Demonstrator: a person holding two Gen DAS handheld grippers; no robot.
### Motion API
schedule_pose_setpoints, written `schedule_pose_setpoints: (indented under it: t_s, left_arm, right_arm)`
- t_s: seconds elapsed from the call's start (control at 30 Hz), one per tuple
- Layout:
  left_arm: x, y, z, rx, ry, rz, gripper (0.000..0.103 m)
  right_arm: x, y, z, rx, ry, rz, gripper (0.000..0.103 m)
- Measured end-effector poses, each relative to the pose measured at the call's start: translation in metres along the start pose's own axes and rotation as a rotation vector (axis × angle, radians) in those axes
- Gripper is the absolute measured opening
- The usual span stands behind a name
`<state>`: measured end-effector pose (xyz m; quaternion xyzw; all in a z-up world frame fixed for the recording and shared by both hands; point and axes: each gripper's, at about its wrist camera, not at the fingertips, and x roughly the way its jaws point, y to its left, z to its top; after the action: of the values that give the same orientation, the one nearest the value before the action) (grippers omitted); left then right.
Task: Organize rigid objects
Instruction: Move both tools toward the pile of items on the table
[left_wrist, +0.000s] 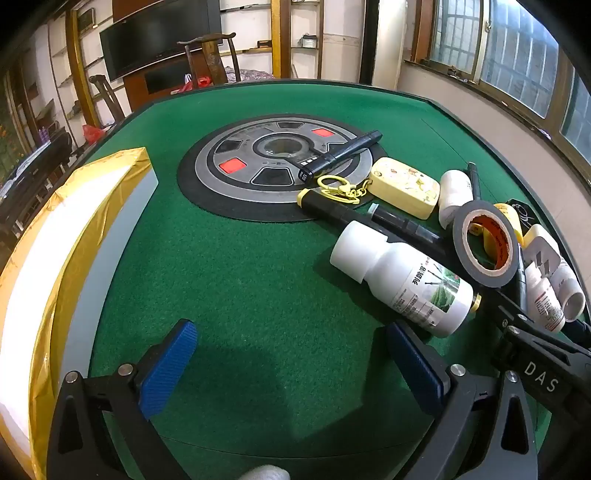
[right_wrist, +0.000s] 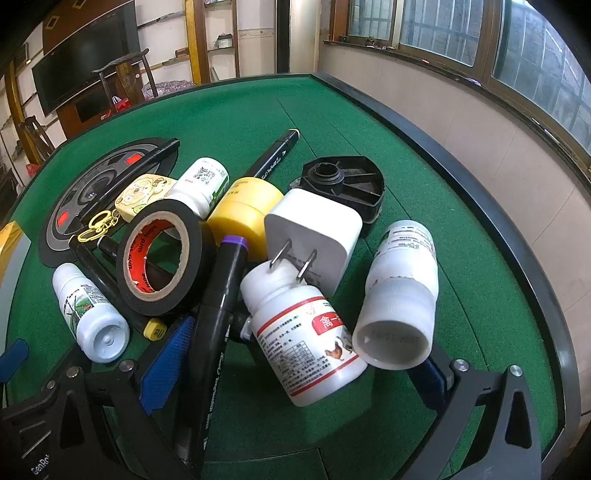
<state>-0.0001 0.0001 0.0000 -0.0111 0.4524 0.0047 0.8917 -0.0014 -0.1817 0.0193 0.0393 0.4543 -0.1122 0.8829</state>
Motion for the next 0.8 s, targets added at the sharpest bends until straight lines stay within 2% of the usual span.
schedule_pose_setpoints:
  t_s: [0.6, 0.67, 0.73, 0.8]
  left_arm:
    - [0.0002, -0.0001, 0.0003, 0.0, 0.007, 0.002, 0.103]
    - [0.0009, 0.0002, 0.0023, 0.005, 0.03, -0.002, 0.103]
    - [0.0022, 0.0022, 0.0042, 0.014, 0.051, -0.007, 0.103]
    - [-0.0014, 0.0009, 0.0008, 0.022, 0.052, -0.007, 0.103]
  right_arm:
    - [0.0004, -0.0001, 0.0, 0.0, 0.002, 0.003, 0.103]
    - [0.001, -0.0007, 0.001, -0.01, 0.021, 0.015, 0.103]
    - [0.0033, -0.0003, 0.0047, -0.06, 0.074, 0.037, 0.103]
    - [0.0042, -0.0039, 0.0077, -0.042, 0.084, 0.048, 0.103]
